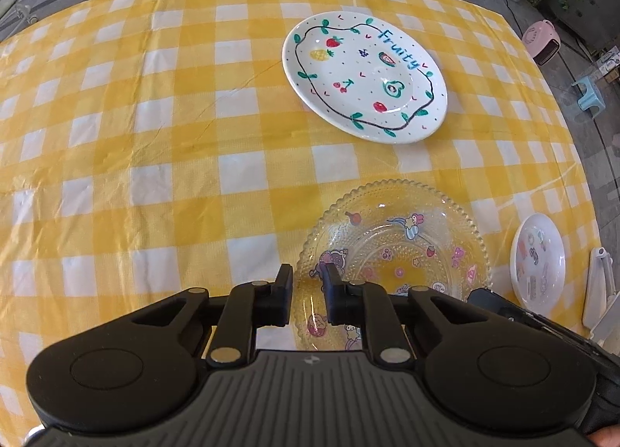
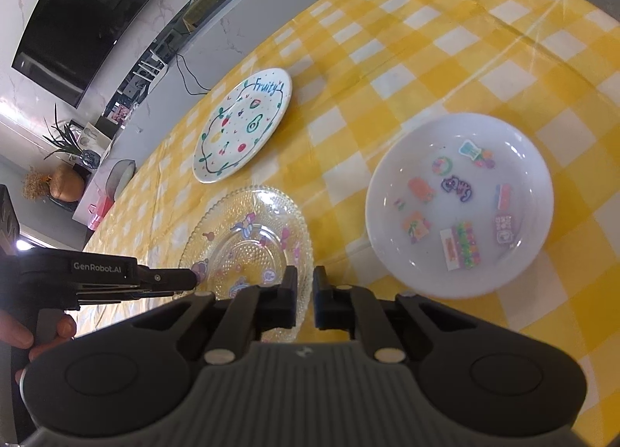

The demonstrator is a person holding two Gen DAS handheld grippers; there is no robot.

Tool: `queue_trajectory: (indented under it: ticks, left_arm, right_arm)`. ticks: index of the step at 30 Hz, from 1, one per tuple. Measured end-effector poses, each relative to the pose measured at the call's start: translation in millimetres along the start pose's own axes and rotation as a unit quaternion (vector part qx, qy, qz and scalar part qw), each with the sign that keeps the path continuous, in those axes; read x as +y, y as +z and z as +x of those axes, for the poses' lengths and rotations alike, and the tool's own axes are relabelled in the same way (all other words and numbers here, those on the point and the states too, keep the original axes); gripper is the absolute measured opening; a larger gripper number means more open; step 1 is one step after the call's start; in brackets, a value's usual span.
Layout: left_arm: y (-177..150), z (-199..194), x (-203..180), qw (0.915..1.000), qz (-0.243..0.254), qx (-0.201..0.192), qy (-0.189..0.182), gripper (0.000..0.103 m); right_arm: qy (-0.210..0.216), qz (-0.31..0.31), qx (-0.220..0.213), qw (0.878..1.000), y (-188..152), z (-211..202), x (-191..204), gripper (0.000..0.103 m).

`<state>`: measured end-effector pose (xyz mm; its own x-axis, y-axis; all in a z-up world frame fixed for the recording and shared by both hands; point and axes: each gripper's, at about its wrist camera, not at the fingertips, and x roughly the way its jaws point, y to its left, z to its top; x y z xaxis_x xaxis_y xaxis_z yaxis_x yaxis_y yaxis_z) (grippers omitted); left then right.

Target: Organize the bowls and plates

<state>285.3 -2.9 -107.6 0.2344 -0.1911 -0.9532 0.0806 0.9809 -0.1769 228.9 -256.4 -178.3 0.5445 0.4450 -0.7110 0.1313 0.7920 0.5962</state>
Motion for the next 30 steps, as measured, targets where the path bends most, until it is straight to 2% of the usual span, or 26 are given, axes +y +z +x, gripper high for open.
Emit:
queue_trajectory:
  ticks: [9,17,25,30]
  left_arm:
    - [-29.0,-28.4,-19.6,0.9997,0.005,-0.023,0.008,0.018]
    - [-73.9,-49.6,-35.5,0.9986,-0.022,-0.046,-0.011,0.017]
    - [-112.9,-34.3,-45.3,0.9960,-0.069,-0.044,-0.036,0.017]
    - [-127.2,-31.3,-46.6,0.9942,-0.083,-0.065,-0.020,0.017]
  right_arm:
    - [0.008,0.002,0.002,1.000,-9.6,-25.3,-6.0,0.006]
    - [0.008,-0.012,0.011,1.000,-15.5,-60.1,-14.6,0.006]
    - [-0.022,-0.005,0.029,0.999,-20.2,-70.0,-33.8,0.006]
    - [-0.032,-0.008,0.033,0.999,-21.9,-66.3,-35.0,0.006]
